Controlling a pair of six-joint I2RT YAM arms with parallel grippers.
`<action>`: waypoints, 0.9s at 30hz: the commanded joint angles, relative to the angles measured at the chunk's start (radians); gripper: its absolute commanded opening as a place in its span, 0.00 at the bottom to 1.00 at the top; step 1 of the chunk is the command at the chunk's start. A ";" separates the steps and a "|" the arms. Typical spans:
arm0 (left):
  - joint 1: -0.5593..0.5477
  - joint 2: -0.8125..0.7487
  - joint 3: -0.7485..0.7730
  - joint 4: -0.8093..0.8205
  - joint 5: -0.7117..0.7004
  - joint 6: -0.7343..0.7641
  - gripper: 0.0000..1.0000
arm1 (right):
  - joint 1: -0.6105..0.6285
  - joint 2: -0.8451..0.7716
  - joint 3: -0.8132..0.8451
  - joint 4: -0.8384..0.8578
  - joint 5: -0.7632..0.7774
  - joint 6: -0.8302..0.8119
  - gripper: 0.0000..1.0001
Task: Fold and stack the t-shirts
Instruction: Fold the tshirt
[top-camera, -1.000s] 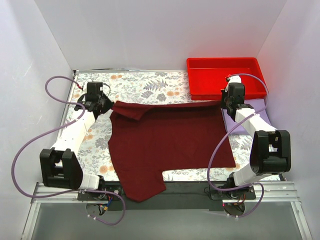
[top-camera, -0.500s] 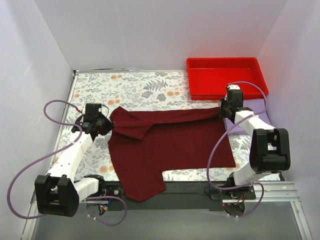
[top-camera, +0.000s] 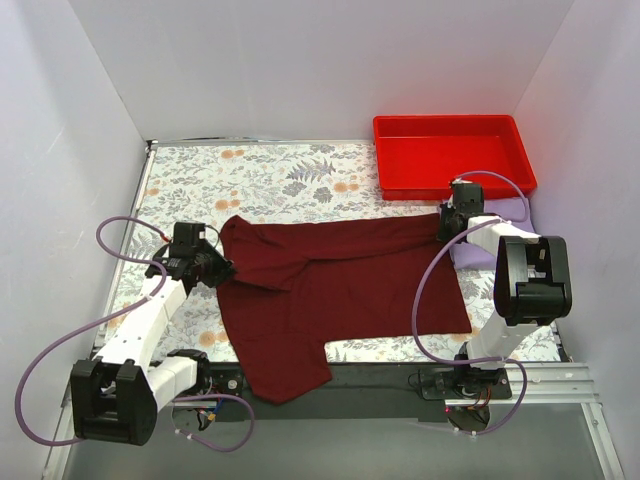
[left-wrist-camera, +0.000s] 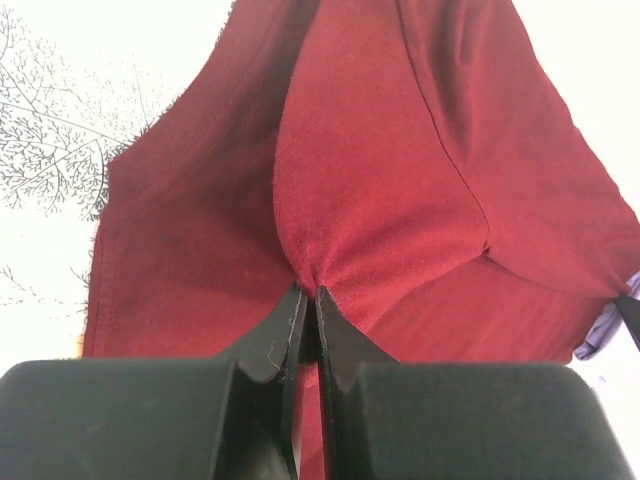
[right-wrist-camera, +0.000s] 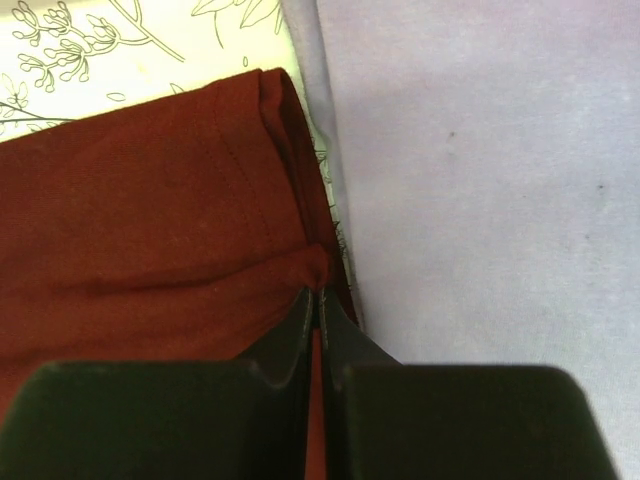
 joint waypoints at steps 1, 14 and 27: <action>-0.005 -0.030 0.029 -0.036 0.025 -0.007 0.00 | -0.005 0.007 0.039 -0.009 -0.019 0.009 0.07; -0.011 -0.056 0.101 -0.102 0.008 -0.001 0.00 | -0.005 -0.068 0.106 -0.130 -0.004 0.009 0.10; -0.014 -0.041 0.103 -0.111 0.045 0.014 0.00 | -0.005 -0.025 0.152 -0.291 0.005 -0.011 0.17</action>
